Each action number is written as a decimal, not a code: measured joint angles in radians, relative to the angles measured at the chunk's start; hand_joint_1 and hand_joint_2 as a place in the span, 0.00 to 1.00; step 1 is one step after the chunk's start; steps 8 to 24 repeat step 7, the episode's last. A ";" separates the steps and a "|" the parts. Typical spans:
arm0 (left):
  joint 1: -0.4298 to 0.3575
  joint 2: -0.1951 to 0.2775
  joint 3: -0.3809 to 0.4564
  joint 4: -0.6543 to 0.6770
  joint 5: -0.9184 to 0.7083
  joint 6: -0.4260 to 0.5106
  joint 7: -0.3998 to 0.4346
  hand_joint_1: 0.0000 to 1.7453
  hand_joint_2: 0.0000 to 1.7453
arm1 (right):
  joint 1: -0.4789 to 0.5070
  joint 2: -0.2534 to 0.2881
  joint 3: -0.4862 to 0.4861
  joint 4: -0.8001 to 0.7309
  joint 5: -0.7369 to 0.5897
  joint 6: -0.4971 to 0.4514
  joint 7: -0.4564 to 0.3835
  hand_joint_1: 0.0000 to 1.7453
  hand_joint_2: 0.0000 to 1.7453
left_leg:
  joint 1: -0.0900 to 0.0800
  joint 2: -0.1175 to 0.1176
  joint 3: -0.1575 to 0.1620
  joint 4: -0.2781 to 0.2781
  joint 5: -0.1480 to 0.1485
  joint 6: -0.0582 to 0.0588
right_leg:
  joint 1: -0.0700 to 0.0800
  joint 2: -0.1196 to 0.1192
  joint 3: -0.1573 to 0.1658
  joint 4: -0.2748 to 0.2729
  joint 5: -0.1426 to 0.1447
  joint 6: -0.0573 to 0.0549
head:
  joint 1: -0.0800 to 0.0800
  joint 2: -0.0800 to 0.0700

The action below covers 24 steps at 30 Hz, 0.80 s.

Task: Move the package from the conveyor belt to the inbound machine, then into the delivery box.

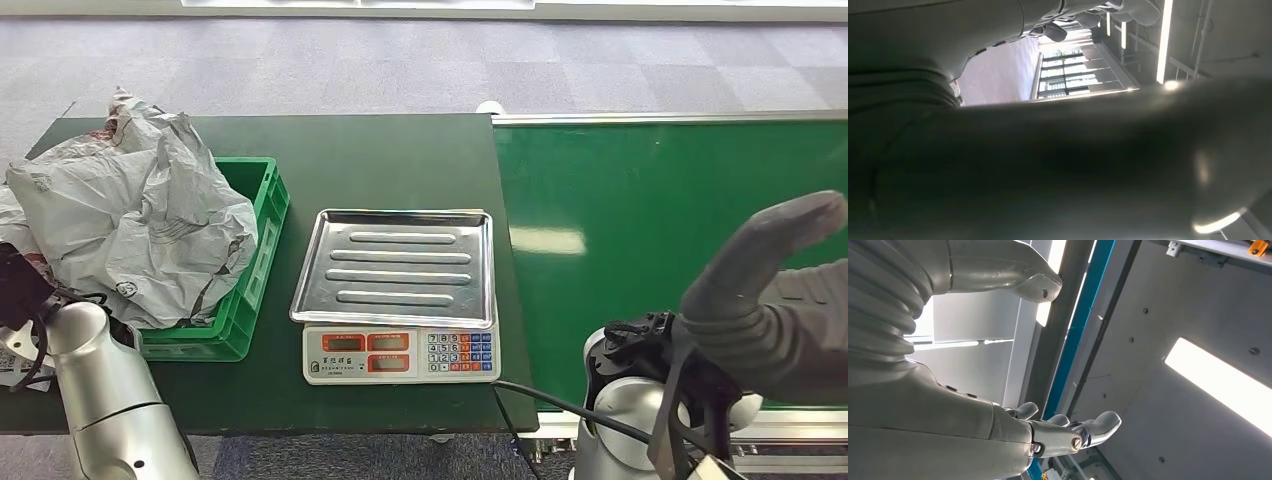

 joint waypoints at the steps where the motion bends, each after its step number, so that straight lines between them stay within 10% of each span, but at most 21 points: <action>1: 0.004 -0.001 -0.013 -0.005 0.031 -0.004 0.000 0.00 0.50 | 0.000 0.000 -0.001 0.001 -0.002 0.000 0.000 0.00 1.00 | 0.000 0.000 0.000 0.000 0.000 0.000 | 0.000 0.000 0.000 0.000 0.000 0.000 | 0.000 0.000; 3: 0.017 0.002 -0.057 -0.009 0.128 -0.029 0.004 0.00 1.00 | 0.001 0.000 -0.002 0.002 -0.006 0.000 0.004 0.00 1.00 | 0.000 0.000 0.000 0.000 0.000 0.000 | 0.000 0.000 0.000 0.000 0.000 0.000 | 0.000 0.000; 7: 0.051 0.019 -0.189 -0.017 0.261 -0.153 0.055 0.00 1.00 | 0.002 0.000 0.008 0.013 -0.080 0.000 0.002 0.00 1.00 | 0.000 -0.001 0.000 0.000 0.000 0.000 | 0.000 0.000 0.001 0.000 0.000 0.000 | 0.000 0.000; 24: 0.051 0.019 -0.189 -0.017 0.261 -0.153 0.055 0.00 1.00 | 0.002 0.000 0.008 0.013 -0.080 0.000 0.002 0.00 1.00 | 0.000 -0.001 0.000 0.000 0.000 0.000 | 0.000 0.000 0.001 0.000 0.000 0.000 | 0.000 0.000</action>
